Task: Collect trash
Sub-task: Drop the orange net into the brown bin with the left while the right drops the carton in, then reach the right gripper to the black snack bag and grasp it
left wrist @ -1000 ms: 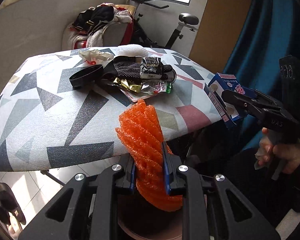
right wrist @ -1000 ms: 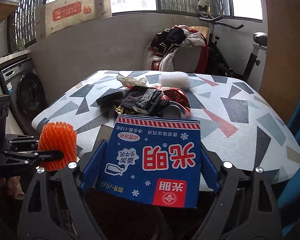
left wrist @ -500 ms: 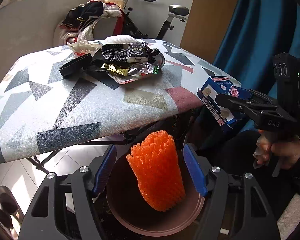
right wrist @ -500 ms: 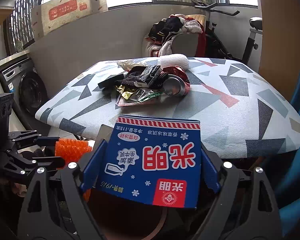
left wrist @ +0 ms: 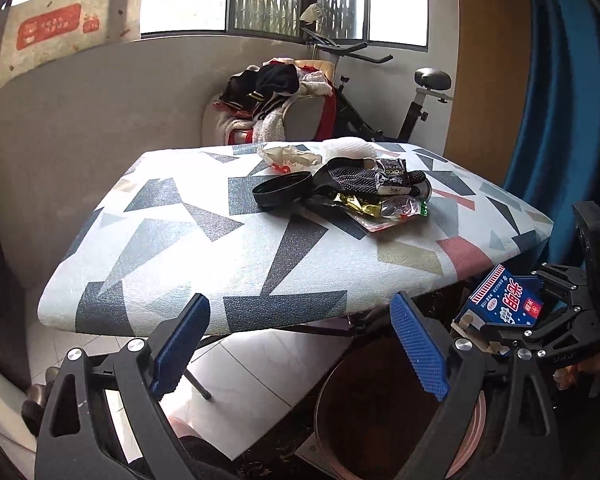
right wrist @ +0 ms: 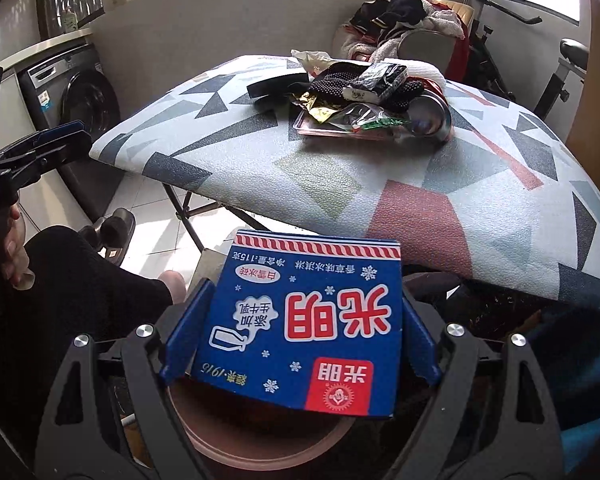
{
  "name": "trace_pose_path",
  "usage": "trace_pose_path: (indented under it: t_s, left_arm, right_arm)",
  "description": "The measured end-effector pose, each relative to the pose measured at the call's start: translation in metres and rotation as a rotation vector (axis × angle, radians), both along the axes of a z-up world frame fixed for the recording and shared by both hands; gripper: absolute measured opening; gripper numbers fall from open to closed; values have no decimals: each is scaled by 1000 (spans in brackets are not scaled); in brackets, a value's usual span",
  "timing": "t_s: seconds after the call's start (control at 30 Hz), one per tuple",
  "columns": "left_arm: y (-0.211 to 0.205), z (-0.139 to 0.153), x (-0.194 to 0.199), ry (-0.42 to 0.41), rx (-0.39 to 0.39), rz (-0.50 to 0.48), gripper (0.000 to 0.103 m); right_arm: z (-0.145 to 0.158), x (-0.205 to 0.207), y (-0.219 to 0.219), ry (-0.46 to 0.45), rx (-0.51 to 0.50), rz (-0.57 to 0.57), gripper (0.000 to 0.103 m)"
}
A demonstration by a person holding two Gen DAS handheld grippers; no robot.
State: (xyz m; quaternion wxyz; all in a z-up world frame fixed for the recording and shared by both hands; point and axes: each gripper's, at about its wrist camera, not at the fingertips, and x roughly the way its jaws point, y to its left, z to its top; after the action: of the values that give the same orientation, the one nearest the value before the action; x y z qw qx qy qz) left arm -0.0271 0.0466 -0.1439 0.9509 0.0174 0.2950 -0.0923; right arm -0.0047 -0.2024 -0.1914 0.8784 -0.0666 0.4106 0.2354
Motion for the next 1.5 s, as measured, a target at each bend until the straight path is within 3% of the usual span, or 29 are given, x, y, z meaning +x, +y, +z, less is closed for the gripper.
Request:
trace_pose_path:
  t_s: [0.43,0.57,1.5]
  left_arm:
    - [-6,-13,7,57,21,-12,89]
    - [-3,-14,9,68,7,1,89]
    - [-5,-18,13,90,21,1,90]
  right_arm:
    - [-13,5,13,49,-46,31,85]
    - [-13,7,12,51,-44,31,97]
    - [-9,11,-4,26,-25,-66,97]
